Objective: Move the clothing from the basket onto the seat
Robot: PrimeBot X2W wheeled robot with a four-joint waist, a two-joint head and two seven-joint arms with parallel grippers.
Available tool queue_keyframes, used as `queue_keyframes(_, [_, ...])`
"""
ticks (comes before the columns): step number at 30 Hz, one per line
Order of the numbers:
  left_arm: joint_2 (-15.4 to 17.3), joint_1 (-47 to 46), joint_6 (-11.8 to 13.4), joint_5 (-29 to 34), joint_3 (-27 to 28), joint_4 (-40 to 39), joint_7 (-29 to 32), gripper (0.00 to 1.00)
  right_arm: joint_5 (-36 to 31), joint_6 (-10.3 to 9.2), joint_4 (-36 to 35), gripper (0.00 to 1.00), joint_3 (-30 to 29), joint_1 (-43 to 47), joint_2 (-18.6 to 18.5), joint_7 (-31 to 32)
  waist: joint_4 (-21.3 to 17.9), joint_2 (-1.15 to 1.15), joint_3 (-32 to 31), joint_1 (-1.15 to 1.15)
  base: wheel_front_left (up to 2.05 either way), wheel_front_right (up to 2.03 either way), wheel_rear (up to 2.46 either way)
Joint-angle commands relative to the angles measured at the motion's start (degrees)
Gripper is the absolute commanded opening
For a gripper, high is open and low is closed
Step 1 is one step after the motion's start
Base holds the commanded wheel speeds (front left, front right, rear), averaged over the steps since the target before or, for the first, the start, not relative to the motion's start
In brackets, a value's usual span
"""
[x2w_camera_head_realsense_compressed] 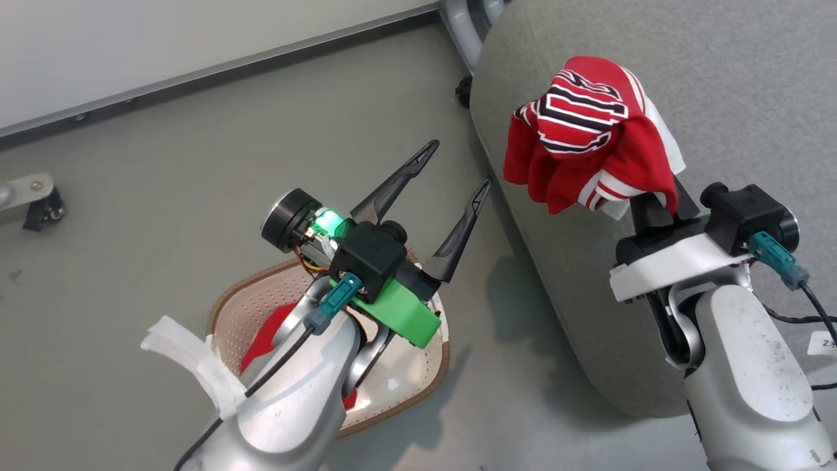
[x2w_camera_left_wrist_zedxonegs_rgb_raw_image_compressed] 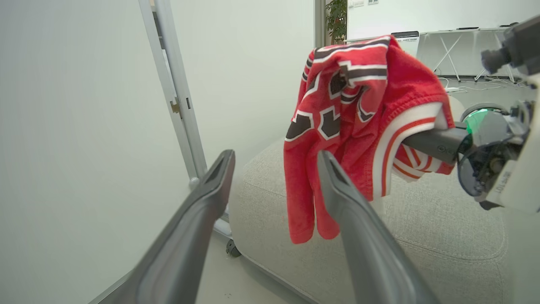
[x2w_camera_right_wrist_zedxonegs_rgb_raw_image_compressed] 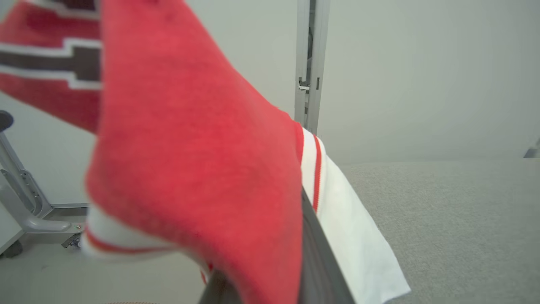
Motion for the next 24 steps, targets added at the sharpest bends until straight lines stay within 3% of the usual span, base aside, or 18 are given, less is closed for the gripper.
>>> queue_keyframes(1, [0.55,-0.20,-0.13,0.46,0.02,0.06,0.04,1.00,0.31,-0.04,-0.41,0.00,-0.77,0.82,0.07,-0.28,-3.59,0.00,1.36,0.00,0.00,0.00,0.00])
queue_keyframes(15, [1.38,-1.93,-0.40,1.02,-1.58,1.28,0.04,1.00,0.71,-0.04,-3.63,0.00,-6.17,6.19,1.57,-0.28,-10.81,0.00,3.67,0.00,0.00,0.00,0.00])
queue_keyframes(24, [1.75,-2.03,-0.47,1.11,-1.72,1.55,0.05,1.00,2.60,-0.04,-5.13,0.00,-8.91,7.96,2.03,-0.28,-11.80,0.00,4.28,0.00,0.00,0.00,0.00])
